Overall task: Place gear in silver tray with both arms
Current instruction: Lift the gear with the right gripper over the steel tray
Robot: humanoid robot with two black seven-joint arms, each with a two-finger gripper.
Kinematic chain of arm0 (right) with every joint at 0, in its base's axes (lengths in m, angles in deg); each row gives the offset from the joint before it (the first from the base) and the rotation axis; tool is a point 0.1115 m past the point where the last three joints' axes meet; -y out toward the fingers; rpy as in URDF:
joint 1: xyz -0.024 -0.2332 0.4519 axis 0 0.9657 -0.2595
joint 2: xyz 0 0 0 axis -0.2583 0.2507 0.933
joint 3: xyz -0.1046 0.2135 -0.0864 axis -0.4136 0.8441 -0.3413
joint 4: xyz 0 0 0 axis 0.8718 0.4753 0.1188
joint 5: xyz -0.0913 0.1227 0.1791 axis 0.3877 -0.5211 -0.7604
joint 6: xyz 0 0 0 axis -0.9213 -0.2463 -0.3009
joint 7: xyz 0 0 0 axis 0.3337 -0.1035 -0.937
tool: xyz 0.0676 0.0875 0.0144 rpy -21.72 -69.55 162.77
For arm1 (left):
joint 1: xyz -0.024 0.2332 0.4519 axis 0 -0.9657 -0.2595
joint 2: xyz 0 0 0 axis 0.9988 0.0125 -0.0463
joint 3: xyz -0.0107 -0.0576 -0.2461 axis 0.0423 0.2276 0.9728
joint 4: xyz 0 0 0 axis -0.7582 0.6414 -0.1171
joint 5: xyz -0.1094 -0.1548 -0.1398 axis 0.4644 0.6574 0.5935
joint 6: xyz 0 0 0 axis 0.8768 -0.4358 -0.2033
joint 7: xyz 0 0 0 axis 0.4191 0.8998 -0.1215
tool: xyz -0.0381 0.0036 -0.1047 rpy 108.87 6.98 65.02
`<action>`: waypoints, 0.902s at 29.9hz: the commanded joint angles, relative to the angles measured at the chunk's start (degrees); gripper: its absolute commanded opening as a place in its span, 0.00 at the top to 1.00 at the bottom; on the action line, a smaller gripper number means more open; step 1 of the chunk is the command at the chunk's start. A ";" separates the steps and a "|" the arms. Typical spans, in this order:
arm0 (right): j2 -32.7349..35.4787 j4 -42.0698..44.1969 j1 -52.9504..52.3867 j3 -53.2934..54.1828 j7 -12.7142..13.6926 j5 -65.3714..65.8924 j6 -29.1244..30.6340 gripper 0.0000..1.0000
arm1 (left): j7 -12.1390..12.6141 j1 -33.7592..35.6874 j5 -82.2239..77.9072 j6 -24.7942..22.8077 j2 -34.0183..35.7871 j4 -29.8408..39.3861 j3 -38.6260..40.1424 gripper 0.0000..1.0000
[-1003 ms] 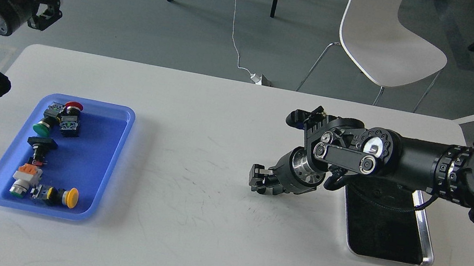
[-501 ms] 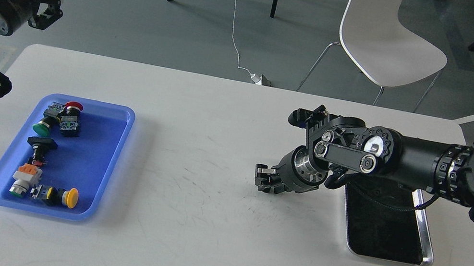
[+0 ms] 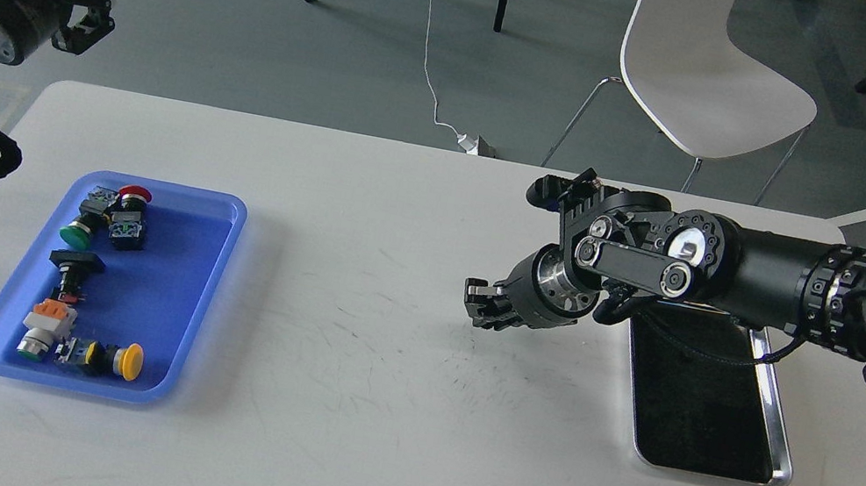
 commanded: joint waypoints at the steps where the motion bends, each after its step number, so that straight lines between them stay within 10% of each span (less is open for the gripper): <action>1: -0.01 -1.68 -3.38 1.01 -0.27 -1.34 0.00 0.98 | 0.00 0.05 0.00 0.03 0.00 -0.07 0.00 0.04; 7: -0.01 -10.81 -8.23 1.80 -0.63 -1.08 0.00 0.98 | 0.09 0.05 -0.09 0.38 -0.09 -0.08 0.00 0.04; 19: 34.77 -23.75 -8.41 4.70 -1.24 10.69 0.00 0.98 | 0.09 0.05 -0.27 1.52 -1.93 -0.08 -0.09 0.04; 27: 42.35 -23.57 0.72 8.22 -1.68 17.98 0.00 0.98 | 0.18 0.14 -0.70 1.61 -2.63 -0.08 -0.17 0.04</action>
